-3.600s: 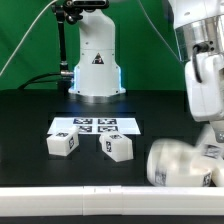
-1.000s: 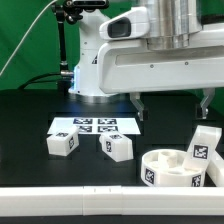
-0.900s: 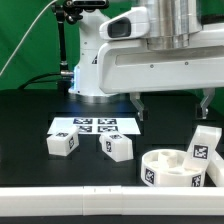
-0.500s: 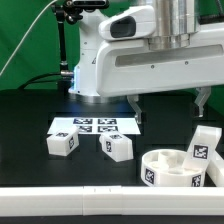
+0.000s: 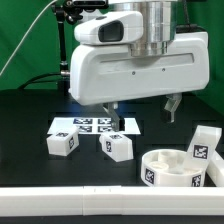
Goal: Assemble stool
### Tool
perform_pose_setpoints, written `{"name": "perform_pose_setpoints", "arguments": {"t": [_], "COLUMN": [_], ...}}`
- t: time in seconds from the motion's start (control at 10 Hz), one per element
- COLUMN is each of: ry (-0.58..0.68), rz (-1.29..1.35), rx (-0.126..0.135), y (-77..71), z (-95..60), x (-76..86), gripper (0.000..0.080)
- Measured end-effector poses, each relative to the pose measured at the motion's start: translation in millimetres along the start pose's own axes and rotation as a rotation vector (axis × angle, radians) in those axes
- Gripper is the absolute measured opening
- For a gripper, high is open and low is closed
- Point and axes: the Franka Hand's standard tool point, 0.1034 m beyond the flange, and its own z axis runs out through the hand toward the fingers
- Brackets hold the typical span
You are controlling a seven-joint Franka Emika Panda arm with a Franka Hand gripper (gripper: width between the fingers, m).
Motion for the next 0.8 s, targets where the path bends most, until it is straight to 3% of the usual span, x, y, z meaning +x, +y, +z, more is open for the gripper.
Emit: {"name": "perform_pose_setpoints", "arguments": {"t": [0.2,0.3,0.5,0.6,0.7,0.8], "ry": [0.001,0.019,0.037,0.027,-0.001,0.005], "rz": [-0.005,-0.032,-0.048,-0.049,-0.031,-0.032], "rx": [-0.001,-0.016,-0.053,-0.057,-0.041,-0.043], "y": [1.1,8.4,22.6,27.9,23.2,23.5], "z": [1.3,9.4,35.4,41.7,39.9,38.6], "x": [-1.0,-9.8,-52.5,-62.1,-60.1,-57.2], "gripper": [0.0649,0.0649,0.0649,0.0649,0.0649,0.0649]}}
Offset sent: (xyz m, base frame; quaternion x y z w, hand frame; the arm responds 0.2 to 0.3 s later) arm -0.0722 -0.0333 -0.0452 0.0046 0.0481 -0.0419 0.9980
